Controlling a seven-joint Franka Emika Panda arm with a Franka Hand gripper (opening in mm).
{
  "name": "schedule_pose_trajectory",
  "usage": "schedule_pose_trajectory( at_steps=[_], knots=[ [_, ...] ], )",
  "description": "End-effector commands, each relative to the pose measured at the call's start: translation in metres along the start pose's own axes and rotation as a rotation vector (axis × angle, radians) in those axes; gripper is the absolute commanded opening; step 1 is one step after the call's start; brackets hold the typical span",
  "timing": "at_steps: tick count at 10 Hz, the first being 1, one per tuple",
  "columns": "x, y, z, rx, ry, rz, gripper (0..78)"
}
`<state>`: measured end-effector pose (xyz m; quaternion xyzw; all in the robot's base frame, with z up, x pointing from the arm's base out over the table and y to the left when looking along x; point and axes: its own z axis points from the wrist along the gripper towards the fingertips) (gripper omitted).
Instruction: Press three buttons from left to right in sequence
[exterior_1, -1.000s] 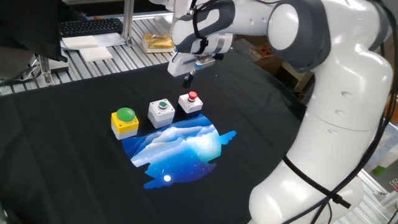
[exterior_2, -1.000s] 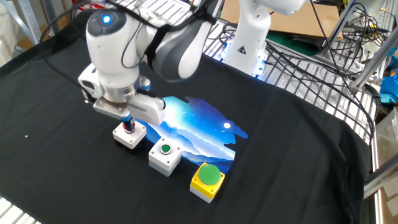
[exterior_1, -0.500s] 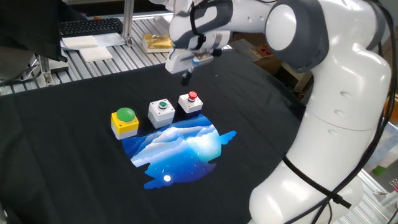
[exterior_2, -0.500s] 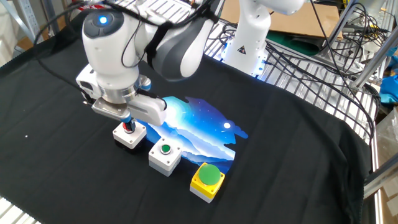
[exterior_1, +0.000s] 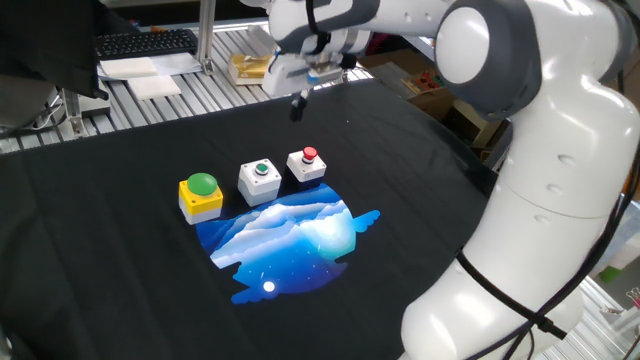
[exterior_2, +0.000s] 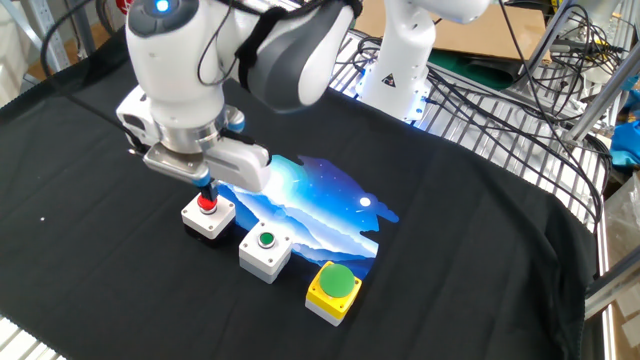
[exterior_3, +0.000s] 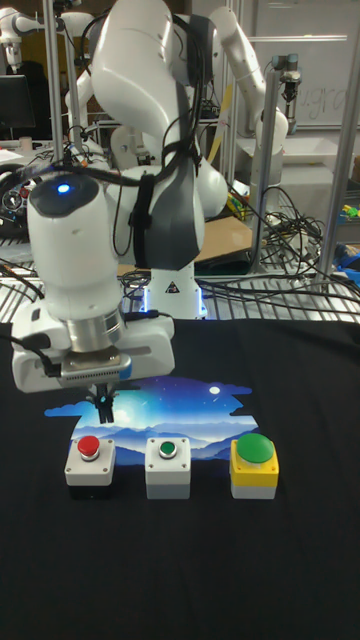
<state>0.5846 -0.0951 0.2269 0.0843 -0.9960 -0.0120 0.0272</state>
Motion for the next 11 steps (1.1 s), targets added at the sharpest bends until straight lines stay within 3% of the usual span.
schedule_pose_trajectory(
  at_steps=[1,2,5,6,8,9,11],
  knots=[
    [-0.008,0.015,-0.016,0.005,-0.024,0.032,0.0],
    [-0.011,0.024,-0.018,0.008,-0.022,0.046,0.0],
    [-0.019,0.074,-0.023,0.029,-0.002,0.11,0.0],
    [-0.016,0.075,-0.017,0.044,-0.01,0.112,0.0],
    [-0.013,0.061,-0.013,0.035,-0.015,0.086,0.0],
    [-0.007,0.027,-0.01,0.034,-0.012,0.037,0.0],
    [0.002,-0.006,-0.008,0.036,-0.005,0.001,0.0]
  ],
)
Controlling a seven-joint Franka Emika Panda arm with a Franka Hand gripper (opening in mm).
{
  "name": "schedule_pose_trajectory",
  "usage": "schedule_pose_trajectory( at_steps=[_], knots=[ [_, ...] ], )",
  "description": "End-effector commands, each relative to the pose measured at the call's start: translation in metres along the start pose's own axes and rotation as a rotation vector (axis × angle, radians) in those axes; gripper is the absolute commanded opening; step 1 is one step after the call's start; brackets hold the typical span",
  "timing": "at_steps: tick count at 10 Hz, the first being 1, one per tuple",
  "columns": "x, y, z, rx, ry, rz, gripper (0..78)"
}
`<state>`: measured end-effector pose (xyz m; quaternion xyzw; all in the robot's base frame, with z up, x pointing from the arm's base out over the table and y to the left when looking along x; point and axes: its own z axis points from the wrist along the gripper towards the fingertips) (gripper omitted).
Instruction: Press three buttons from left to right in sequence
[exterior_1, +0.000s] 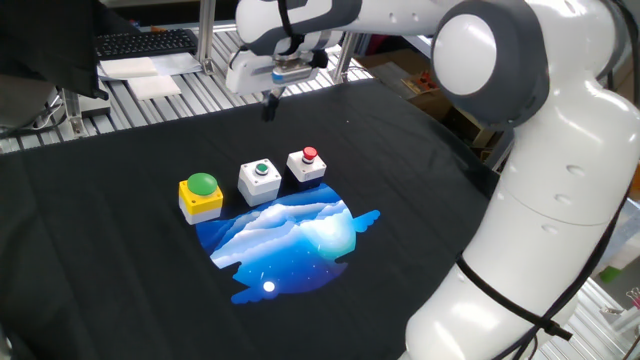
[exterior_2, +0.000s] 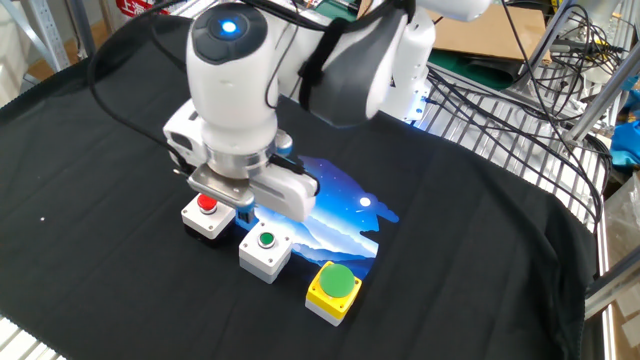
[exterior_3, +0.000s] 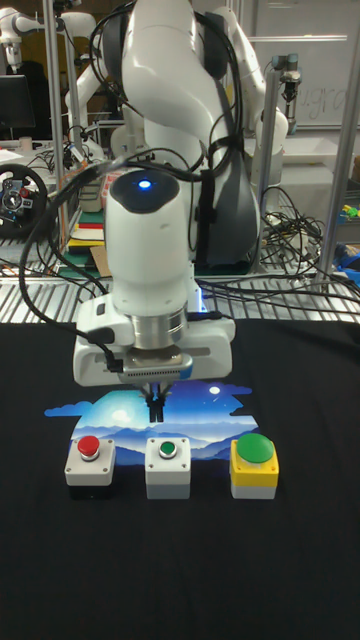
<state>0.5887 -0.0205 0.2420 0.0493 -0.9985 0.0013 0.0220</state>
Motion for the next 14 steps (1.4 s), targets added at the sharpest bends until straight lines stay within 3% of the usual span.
schedule_pose_trajectory(
  at_steps=[1,2,3,5,6,10,13,14],
  knots=[
    [0.019,-0.094,0.014,0.006,-0.005,-0.076,0.0],
    [0.022,-0.1,0.018,0.004,-0.011,-0.081,0.0],
    [0.028,-0.11,0.034,-0.011,-0.034,-0.088,0.0],
    [0.028,-0.106,0.053,-0.025,-0.055,-0.081,0.0],
    [0.027,-0.103,0.056,-0.028,-0.051,-0.077,0.0],
    [0.021,-0.097,0.043,-0.026,-0.026,-0.06,0.0],
    [0.009,-0.074,0.034,-0.025,-0.002,-0.043,0.0],
    [0.009,-0.073,0.034,-0.025,-0.001,-0.043,0.0]
  ],
)
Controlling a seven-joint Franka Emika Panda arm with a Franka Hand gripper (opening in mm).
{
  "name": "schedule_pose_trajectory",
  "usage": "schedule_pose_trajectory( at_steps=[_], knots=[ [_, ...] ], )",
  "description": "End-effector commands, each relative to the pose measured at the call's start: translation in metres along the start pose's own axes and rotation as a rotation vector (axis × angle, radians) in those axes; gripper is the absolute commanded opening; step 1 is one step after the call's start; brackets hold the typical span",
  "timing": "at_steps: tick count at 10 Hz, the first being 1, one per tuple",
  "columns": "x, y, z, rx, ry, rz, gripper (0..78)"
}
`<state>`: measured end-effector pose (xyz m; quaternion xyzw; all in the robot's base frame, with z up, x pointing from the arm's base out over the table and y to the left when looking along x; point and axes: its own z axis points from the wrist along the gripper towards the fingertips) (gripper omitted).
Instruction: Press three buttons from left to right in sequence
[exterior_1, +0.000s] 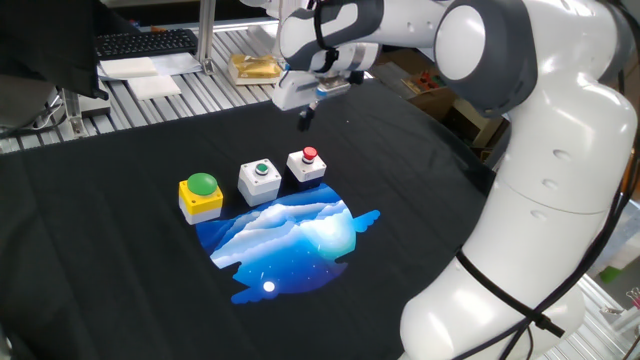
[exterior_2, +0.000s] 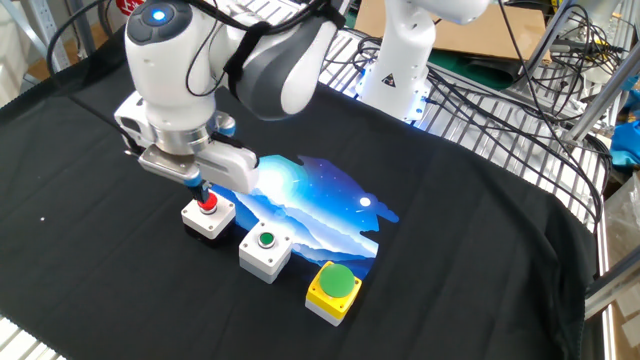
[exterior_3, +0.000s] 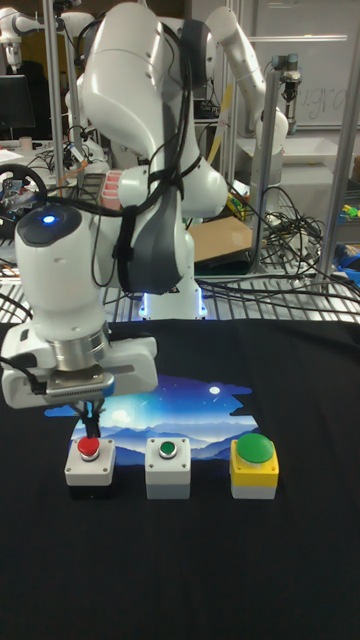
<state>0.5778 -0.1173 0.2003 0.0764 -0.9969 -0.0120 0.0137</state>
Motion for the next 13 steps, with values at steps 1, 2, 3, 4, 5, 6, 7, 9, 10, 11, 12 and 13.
schedule_pose_trajectory(
  at_steps=[1,2,3,4,5,6,7,9,10,11,12,13],
  knots=[
    [-0.0129,0.026,-0.012,0.008,0.031,0.017,0.0],
    [-0.0128,0.0259,-0.0119,0.008,0.03,0.019,0.0],
    [-0.0128,0.0259,-0.0119,0.005,0.031,0.017,0.0],
    [-0.0128,0.026,-0.0118,0.005,0.035,0.018,0.0],
    [-0.0127,0.0261,-0.0117,0.005,0.034,0.022,0.0],
    [-0.0127,0.0261,-0.0117,0.006,0.034,0.022,0.0],
    [-0.0125,0.0255,-0.0116,0.007,0.035,0.016,0.0],
    [-0.0123,0.0254,-0.0113,0.007,0.035,0.007,0.0],
    [-0.0123,0.0254,-0.0113,0.019,0.033,0.012,0.0],
    [-0.0123,0.0254,-0.0113,0.024,0.033,0.019,0.0],
    [-0.0123,0.0254,-0.0113,0.05,0.041,0.066,0.0],
    [-0.0123,0.0254,-0.0113,0.06,0.058,0.112,0.0]
  ],
)
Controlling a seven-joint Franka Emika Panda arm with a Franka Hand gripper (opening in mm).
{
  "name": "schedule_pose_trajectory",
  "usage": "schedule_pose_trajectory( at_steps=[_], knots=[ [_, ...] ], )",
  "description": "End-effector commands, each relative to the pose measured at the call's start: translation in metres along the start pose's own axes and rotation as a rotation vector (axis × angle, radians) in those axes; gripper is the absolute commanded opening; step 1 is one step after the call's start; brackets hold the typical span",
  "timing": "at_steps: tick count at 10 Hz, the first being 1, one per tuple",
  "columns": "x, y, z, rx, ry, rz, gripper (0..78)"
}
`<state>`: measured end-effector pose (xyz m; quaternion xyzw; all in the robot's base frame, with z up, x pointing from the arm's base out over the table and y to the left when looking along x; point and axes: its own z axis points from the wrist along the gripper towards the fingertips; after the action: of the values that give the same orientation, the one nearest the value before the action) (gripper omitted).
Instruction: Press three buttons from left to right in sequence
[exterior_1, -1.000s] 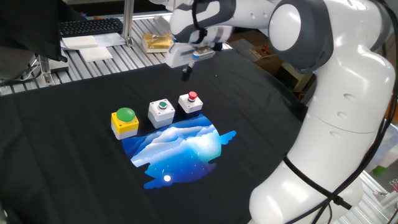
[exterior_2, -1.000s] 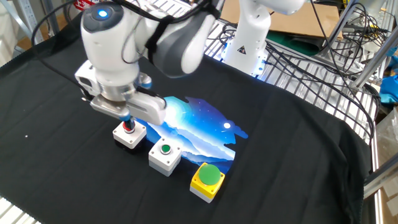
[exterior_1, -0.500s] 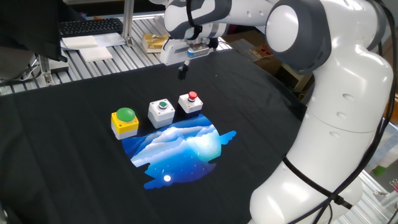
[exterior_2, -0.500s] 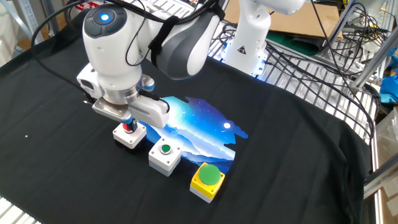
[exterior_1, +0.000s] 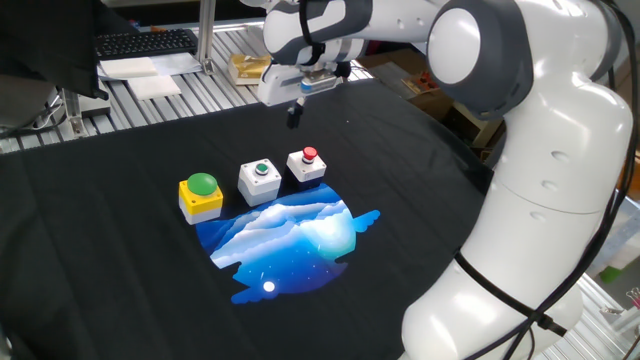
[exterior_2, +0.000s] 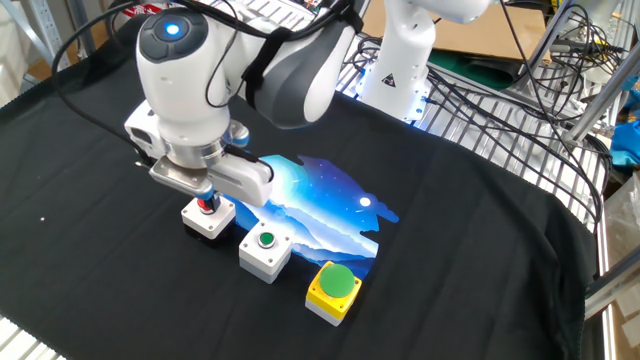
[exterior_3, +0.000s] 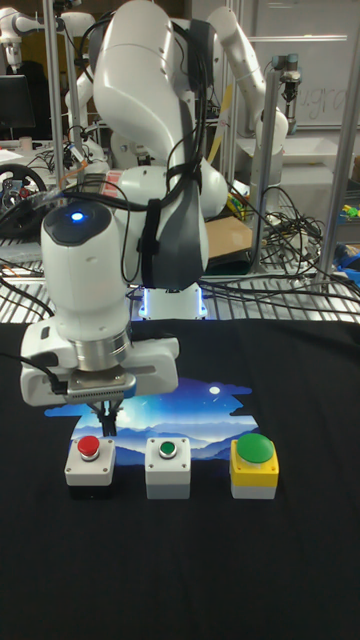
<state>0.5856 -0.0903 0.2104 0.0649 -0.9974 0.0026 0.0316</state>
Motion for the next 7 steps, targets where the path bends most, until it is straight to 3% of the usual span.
schedule_pose_trajectory(
  at_steps=[1,3,4,5,6,7],
  knots=[
    [-0.001,0.0,-0.002,0.034,0.034,0.141,0.0],
    [-0.001,0.0,-0.002,0.048,0.064,0.157,0.0],
    [0.0,-0.002,0.003,0.092,0.06,0.133,0.0],
    [0.001,-0.008,0.008,0.063,0.033,0.147,0.0],
    [0.002,-0.015,0.01,0.061,0.023,0.134,0.0],
    [0.009,-0.038,0.009,0.046,0.021,0.095,0.0]
  ],
)
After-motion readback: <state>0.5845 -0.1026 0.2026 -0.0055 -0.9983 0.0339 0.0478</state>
